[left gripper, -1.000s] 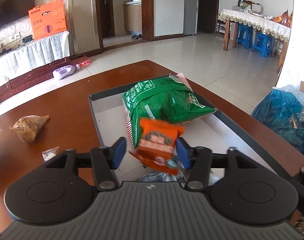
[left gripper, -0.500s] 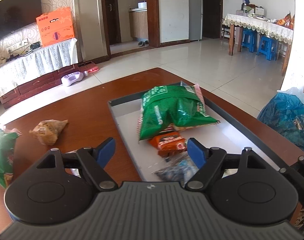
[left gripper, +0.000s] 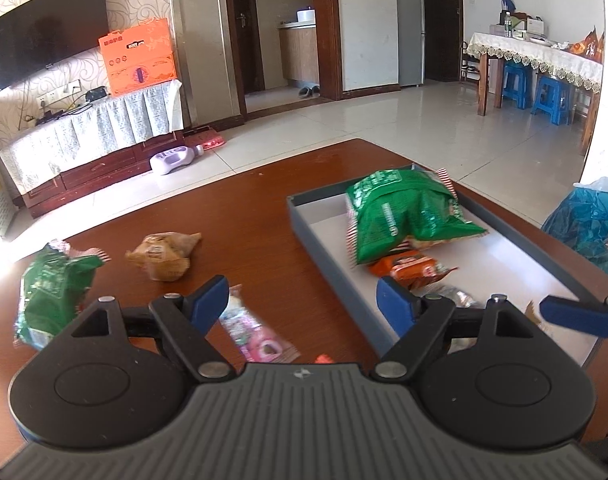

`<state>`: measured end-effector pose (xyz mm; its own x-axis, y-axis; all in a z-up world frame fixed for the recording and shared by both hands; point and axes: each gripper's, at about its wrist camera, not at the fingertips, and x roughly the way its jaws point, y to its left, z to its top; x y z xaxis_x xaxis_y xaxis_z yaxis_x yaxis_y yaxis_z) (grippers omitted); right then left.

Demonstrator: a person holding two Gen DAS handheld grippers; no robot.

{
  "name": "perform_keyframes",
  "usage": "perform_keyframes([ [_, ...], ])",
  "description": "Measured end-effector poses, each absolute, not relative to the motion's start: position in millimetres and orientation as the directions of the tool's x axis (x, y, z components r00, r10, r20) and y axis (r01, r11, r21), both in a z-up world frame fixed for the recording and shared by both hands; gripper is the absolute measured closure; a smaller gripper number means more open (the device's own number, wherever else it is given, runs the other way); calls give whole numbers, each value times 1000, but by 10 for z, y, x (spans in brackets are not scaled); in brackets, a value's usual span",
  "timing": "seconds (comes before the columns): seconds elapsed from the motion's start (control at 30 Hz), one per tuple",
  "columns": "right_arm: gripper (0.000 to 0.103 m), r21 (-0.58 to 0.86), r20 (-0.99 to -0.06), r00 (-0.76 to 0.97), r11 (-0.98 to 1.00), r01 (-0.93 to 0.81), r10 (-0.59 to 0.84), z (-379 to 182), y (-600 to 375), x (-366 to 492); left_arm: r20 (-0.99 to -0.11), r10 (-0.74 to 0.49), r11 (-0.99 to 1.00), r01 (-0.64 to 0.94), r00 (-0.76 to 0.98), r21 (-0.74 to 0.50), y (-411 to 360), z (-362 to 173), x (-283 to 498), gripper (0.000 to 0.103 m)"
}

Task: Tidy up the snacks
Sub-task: 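Open the left tool over the box while the right tool releases the gold cake inside, then grasp the long orange bar with the left tool while the right tool grasps the clear candy packet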

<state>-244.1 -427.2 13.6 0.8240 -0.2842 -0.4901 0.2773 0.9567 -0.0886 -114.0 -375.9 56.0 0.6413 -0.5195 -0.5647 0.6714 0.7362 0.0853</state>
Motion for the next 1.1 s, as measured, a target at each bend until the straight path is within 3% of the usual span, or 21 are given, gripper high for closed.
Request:
perform_keyframes([
  [0.27, 28, -74, -478, 825, 950, 304, -301, 172, -4260, -2472, -583, -583, 683, 730, 566, 27, -3239, 449, -929, 17],
  [0.63, 28, -56, -471, 834, 953, 298, -288, 190, -4245, -2443, -676, -556, 552, 823, 484, 135, -3276, 12, -1039, 17],
  [0.7, 28, -60, -473, 832, 953, 298, -290, 186, -4246, -2440, -674, -565, 550, 826, 475, 122, -3292, 4, -1044, 25],
  [0.77, 28, -54, -473, 832, 952, 302, -291, 186, -4260, -2441, -677, -589, 553, 831, 442, 62, -3263, 15, -1021, 59],
  [0.87, 28, -18, -466, 839, 952, 307, -279, 200, -4282, -2443, -677, -588, 577, 816, 444, 34, -3218, 15, -1038, 77],
  [1.1, 29, 52, -460, 871, 974, 219, -172, 323, -4075, -2204, -689, -466, 710, 699, 555, 82, -2794, 47, -1033, 78],
])
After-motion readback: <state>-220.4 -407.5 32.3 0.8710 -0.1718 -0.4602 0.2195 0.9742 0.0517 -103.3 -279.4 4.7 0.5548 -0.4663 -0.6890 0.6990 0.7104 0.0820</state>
